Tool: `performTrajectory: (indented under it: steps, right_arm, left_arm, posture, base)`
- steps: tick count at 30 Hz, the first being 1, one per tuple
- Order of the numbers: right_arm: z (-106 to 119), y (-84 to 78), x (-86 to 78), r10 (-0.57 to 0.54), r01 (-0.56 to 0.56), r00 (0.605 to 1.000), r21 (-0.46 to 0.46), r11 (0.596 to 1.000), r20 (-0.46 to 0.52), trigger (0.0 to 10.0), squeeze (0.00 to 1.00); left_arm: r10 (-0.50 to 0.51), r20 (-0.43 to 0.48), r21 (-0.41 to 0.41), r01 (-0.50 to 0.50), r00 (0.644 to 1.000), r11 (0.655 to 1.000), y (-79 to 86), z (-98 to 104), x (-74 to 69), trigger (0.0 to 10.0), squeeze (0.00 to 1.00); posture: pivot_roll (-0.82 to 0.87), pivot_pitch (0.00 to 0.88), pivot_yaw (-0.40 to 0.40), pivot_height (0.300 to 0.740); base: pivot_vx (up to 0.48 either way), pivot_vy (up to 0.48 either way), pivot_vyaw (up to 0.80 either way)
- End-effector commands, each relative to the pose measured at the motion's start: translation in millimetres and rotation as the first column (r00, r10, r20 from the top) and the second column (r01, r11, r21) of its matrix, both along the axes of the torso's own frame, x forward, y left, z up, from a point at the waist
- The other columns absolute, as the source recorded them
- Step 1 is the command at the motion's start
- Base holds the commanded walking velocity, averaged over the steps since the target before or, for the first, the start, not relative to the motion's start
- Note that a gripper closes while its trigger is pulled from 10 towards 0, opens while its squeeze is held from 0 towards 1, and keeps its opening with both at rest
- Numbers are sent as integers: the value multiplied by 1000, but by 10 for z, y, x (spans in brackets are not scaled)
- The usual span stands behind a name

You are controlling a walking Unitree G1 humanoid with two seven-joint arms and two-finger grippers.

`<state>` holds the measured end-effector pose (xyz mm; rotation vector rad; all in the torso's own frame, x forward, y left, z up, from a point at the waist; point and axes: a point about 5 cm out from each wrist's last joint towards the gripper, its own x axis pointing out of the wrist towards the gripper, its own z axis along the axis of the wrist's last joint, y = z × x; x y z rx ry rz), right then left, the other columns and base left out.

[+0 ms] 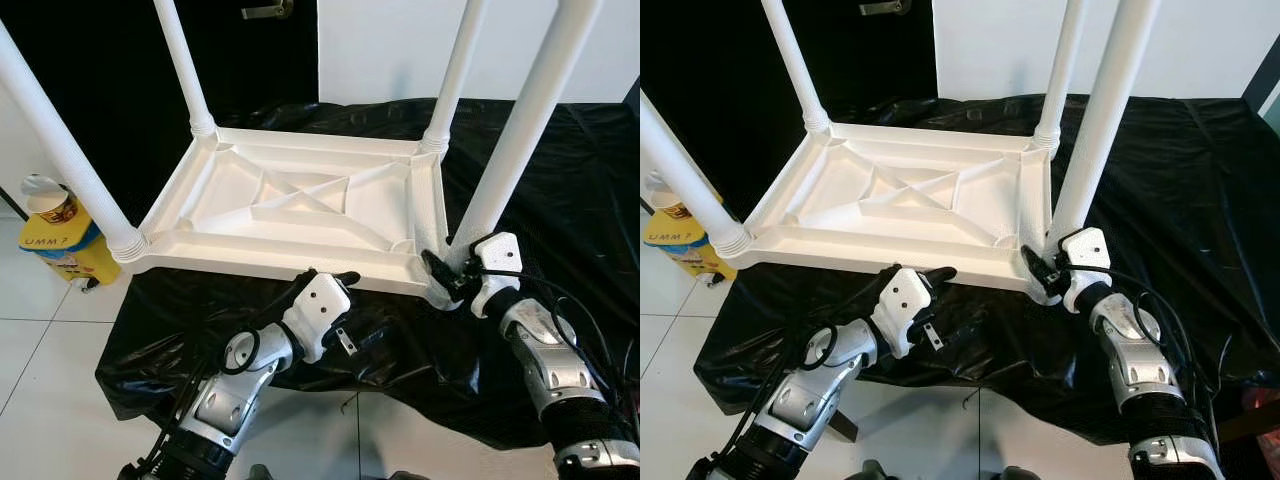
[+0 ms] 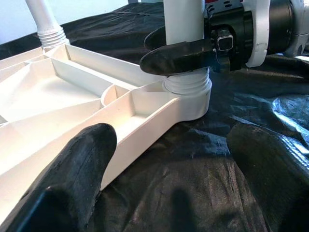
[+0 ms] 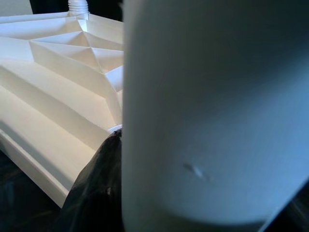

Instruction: Building children table

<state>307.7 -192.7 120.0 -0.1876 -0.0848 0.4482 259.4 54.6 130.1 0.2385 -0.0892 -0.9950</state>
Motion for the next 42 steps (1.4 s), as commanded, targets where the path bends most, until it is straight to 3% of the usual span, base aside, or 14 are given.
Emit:
performTrajectory:
  steps: [1, 2, 3, 13, 17, 23, 26, 31, 33, 34, 35, 42]
  right_arm:
    - [-103, 110, -18, 64, -66, 997, -43, 997, -46, 0, 0]
    - [-115, 110, -24, 69, -71, 996, -42, 997, -48, 0, 0]
    - [-123, 94, -21, 56, -58, 997, -36, 998, -53, 10000, 0]
    - [-114, 4, -3, -20, 19, 998, -9, 1000, -56, 10000, 0]
    - [-139, -38, -38, -154, 156, 986, 29, 987, -58, 10000, 0]
    - [-167, 24, -103, -247, 250, 967, 71, 966, -54, 10000, 0]
    - [-214, 71, -165, -415, 420, 907, 106, 901, -73, 10000, 0]
    - [-224, 77, -176, -444, 451, 892, 111, 886, -81, 10000, 0]
    - [-268, 138, -210, -554, 564, 825, 123, 816, -108, 10000, 0]
    - [-268, 138, -210, -554, 564, 825, 123, 816, -108, 10000, 0]
    - [-280, 176, -224, -595, 606, 795, 126, 786, -115, 10000, 0]
    - [-268, 312, -249, -600, 612, 791, 147, 777, -123, 10000, 0]
  left_arm:
    - [2, -3, 9, -2, 1000, 1000, 18, 2, 10, 10000, 0]
    - [4, -4, 9, -4, 1000, 1000, 20, -1, 7, 10000, 0]
    - [4, -5, 6, -4, 1000, 1000, 13, -6, -2, 10000, 0]
    - [3, -4, -1, -3, 1000, 1000, -14, 1, -11, 10000, 0]
    - [9, -12, -7, -9, 1000, 1000, -9, -11, -18, 10000, 0]
    - [2, -12, -7, -2, 1000, 1000, -24, -13, -29, 10000, 0]
    - [-6, -13, -3, 6, 1000, 1000, -23, -15, -29, 10000, 0]
    - [-7, -13, -3, 7, 1000, 1000, -22, -14, -27, 10000, 0]
    - [-11, -12, -3, 11, 1000, 1000, -32, -15, -28, 10000, 0]
    - [-11, -12, -3, 11, 1000, 1000, -32, -15, -28, 10000, 0]
    - [-12, -13, -3, 12, 1000, 1000, -37, -15, -29, 10000, 0]
    - [-13, -13, -5, 13, 1000, 1000, -42, -13, -31, 10000, 0]
  posture:
    - [67, 54, 11, 740]
    - [67, 54, 11, 740]
    - [66, 58, 7, 740]
    - [61, 68, 4, 740]
    - [50, 73, 2, 740]
    - [45, 77, 13, 740]
    - [45, 76, 16, 740]
    - [45, 76, 16, 740]
    - [43, 73, 9, 740]
    - [43, 73, 9, 740]
    - [43, 73, 9, 740]
    - [42, 71, 7, 740]
  base:
    - [0, 0, 0]
    - [0, 0, 0]
    - [0, 0, 0]
    - [0, 0, 0]
    - [0, 0, 0]
    - [0, 0, 0]
    - [0, 0, 0]
    - [0, 0, 0]
    - [0, 0, 0]
    - [0, 0, 0]
    - [0, 0, 0]
    - [0, 0, 0]
